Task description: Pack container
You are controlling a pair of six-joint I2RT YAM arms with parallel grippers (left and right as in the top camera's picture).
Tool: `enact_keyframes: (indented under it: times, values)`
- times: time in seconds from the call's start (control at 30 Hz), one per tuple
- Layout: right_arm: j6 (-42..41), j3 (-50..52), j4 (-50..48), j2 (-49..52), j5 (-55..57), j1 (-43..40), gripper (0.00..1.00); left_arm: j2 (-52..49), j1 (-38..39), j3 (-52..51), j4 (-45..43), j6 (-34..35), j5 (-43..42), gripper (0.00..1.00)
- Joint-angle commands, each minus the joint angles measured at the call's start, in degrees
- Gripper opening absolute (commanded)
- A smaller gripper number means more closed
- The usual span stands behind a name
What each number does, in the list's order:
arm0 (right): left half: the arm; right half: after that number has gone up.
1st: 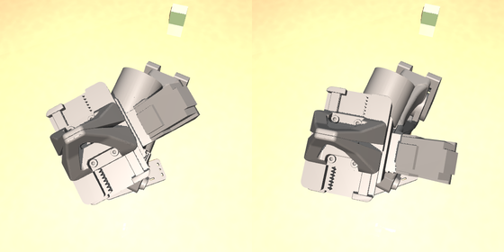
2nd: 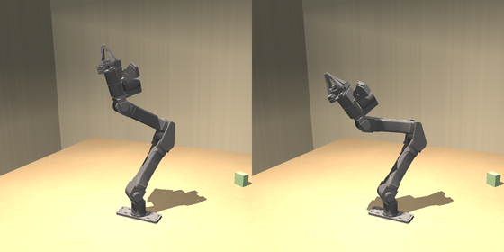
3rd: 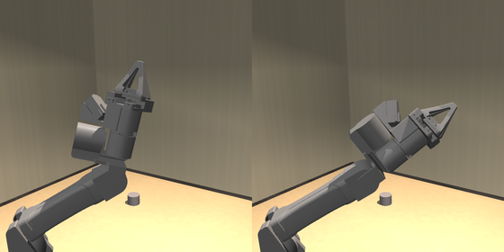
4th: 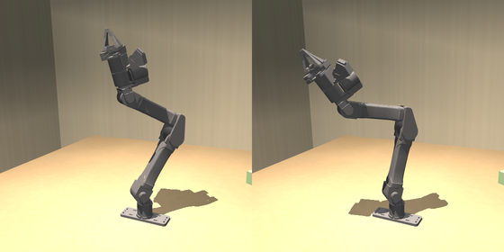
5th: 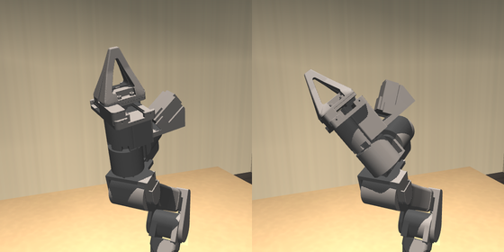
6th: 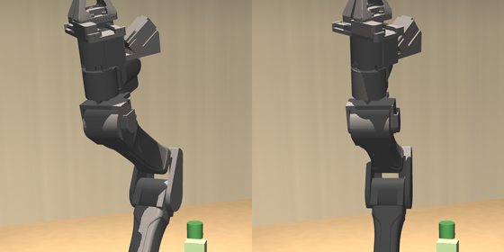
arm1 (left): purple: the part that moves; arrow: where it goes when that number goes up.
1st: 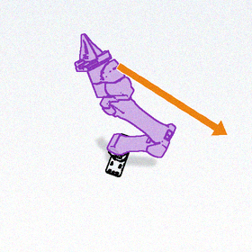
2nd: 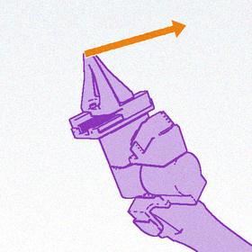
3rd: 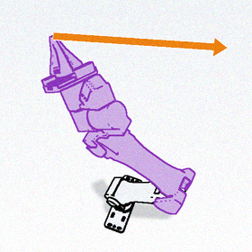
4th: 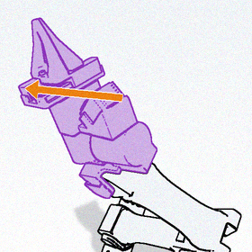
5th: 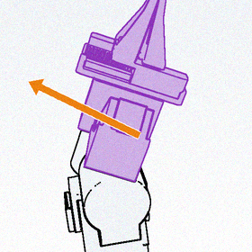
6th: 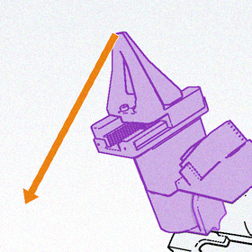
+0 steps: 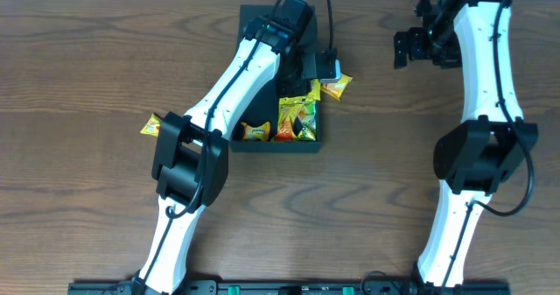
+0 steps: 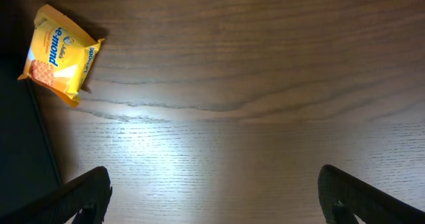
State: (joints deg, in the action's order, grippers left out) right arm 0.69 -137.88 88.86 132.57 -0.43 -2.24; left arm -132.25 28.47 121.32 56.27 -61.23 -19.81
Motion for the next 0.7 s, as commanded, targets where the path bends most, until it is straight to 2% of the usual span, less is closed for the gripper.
enact_keyframes:
  times: [0.0,0.07,0.1,0.4,0.67]
  values:
    - [1.07,-0.96,0.0,-1.81,0.39,0.07,0.99,1.14,0.17,-0.28,0.2,0.59,-5.44,0.28]
    - [1.07,-0.96,-0.02,-1.81,0.39,0.07,0.99,1.14,0.17,-0.28,-0.09,0.59,-6.95,0.08]
    - [1.07,-0.96,0.02,-1.81,0.39,0.07,0.99,1.14,0.17,-0.28,-0.55,0.61,-7.34,0.06]
    - [1.07,-0.96,0.37,-1.81,0.37,0.09,0.99,-0.28,0.17,-0.33,-5.01,0.61,-7.67,0.06]
    - [1.07,-0.96,0.74,-1.81,0.39,0.07,0.99,-2.16,0.07,-0.42,-4.37,0.61,-4.81,0.06]
